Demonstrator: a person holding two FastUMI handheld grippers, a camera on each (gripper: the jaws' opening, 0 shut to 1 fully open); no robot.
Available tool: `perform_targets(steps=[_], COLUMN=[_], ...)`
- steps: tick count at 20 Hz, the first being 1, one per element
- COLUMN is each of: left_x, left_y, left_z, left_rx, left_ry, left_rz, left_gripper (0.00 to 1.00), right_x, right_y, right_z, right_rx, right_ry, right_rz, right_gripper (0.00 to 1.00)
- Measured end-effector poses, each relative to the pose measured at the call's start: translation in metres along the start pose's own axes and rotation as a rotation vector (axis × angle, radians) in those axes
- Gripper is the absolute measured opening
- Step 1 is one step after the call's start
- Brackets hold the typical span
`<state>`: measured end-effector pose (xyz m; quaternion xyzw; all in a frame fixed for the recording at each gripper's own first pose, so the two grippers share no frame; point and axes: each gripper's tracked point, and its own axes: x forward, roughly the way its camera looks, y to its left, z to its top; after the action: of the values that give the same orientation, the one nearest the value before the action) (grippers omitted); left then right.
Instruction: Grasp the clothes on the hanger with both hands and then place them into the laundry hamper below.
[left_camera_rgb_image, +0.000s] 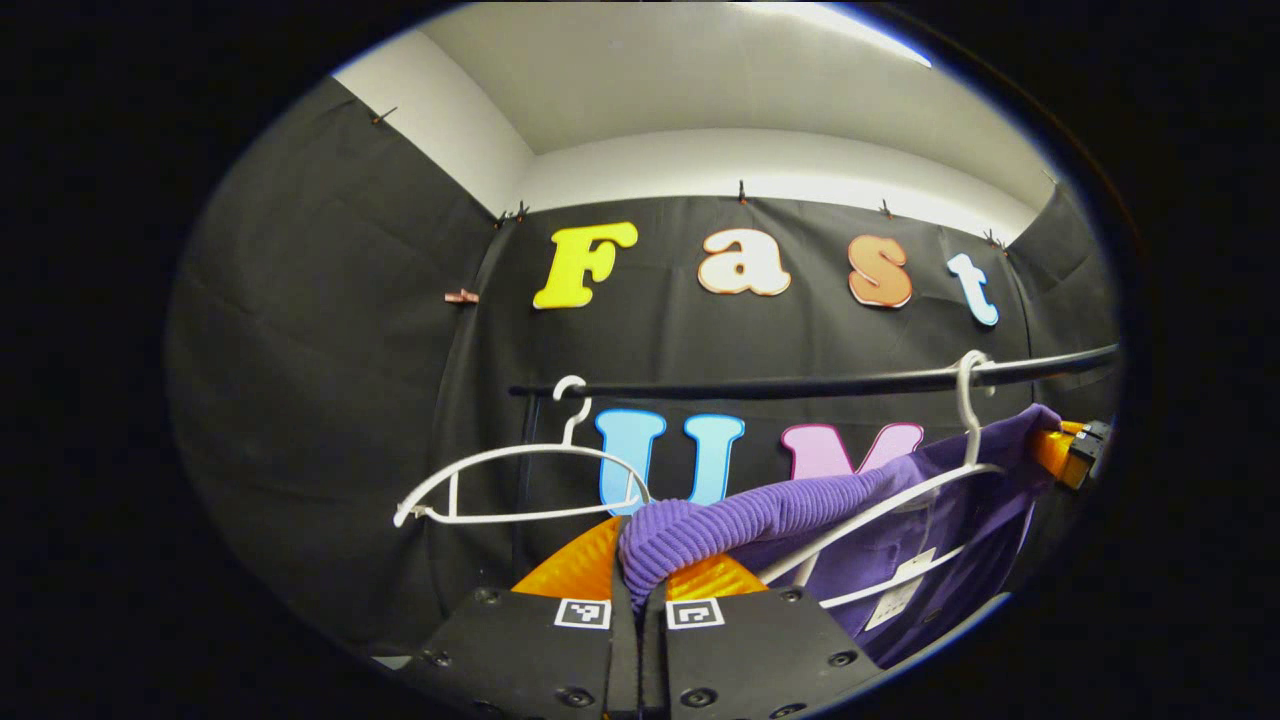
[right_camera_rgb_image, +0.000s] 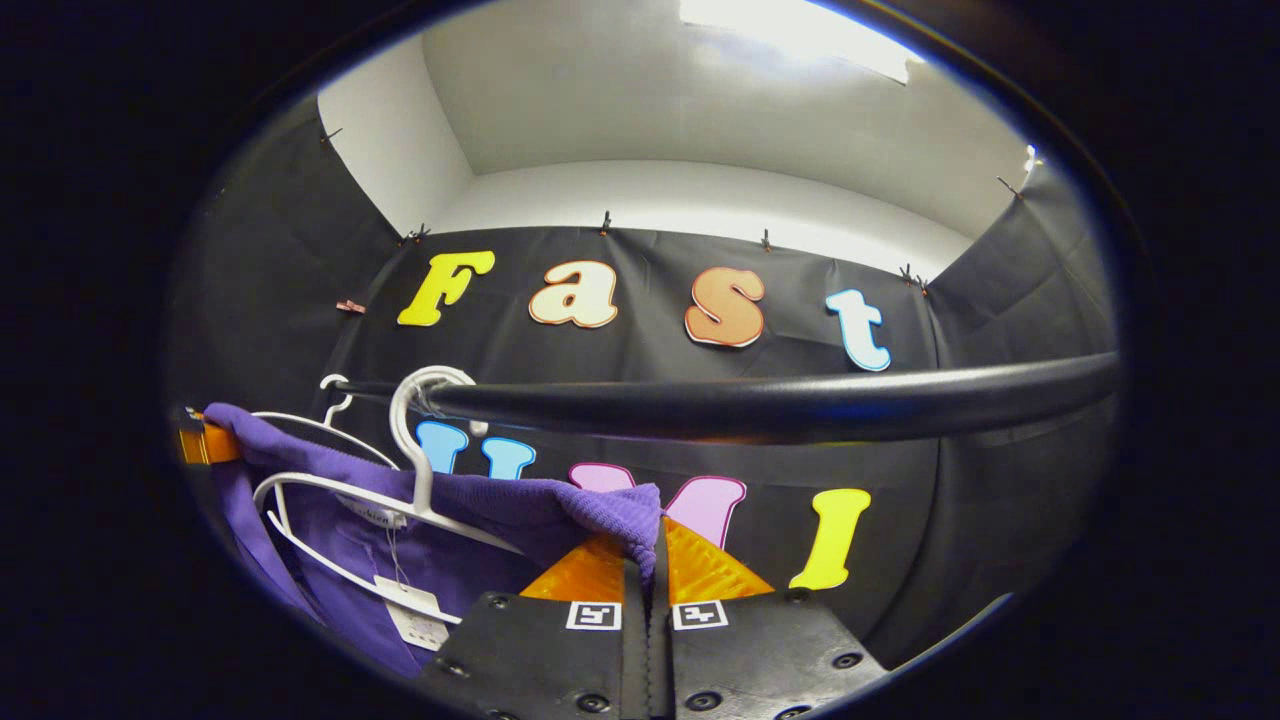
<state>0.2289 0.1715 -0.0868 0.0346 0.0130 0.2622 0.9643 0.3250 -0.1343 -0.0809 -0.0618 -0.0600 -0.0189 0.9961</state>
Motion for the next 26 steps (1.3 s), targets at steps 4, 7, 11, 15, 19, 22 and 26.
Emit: perform_targets(steps=[4, 7, 11, 15, 19, 22, 26], left_x=[0.009, 0.008, 0.009, 0.009, 0.011, 0.016, 0.036], left_y=[-0.001, -0.003, -0.025, -0.061, -0.069, -0.06, -0.019], left_z=[-0.041, -0.065, -0.103, -0.117, -0.12, -0.125, -0.123], left_rx=[-0.024, -0.057, -0.106, -0.145, -0.138, -0.136, -0.13], left_ry=[0.091, 0.143, 0.227, 0.268, 0.27, 0.248, 0.247], left_rz=[-0.015, -0.027, -0.085, -0.147, -0.163, -0.156, -0.07], left_gripper=[0.06, 0.06, 0.06, 0.06, 0.06, 0.06, 0.06], right_x=[0.004, 0.003, 0.002, 0.0, 0.001, 0.014, 0.021], right_y=[0.0, -0.002, -0.012, -0.035, -0.049, -0.042, -0.004], right_z=[-0.008, -0.008, -0.006, -0.015, -0.019, -0.017, -0.003], right_rx=[-0.028, -0.03, -0.054, -0.061, -0.051, 0.051, 0.004], right_ry=[0.011, 0.011, -0.001, 0.015, 0.016, 0.017, -0.033], right_rz=[-0.004, -0.009, -0.032, -0.082, -0.113, -0.127, -0.025], right_gripper=[0.04, 0.04, 0.04, 0.04, 0.04, 0.04, 0.04])
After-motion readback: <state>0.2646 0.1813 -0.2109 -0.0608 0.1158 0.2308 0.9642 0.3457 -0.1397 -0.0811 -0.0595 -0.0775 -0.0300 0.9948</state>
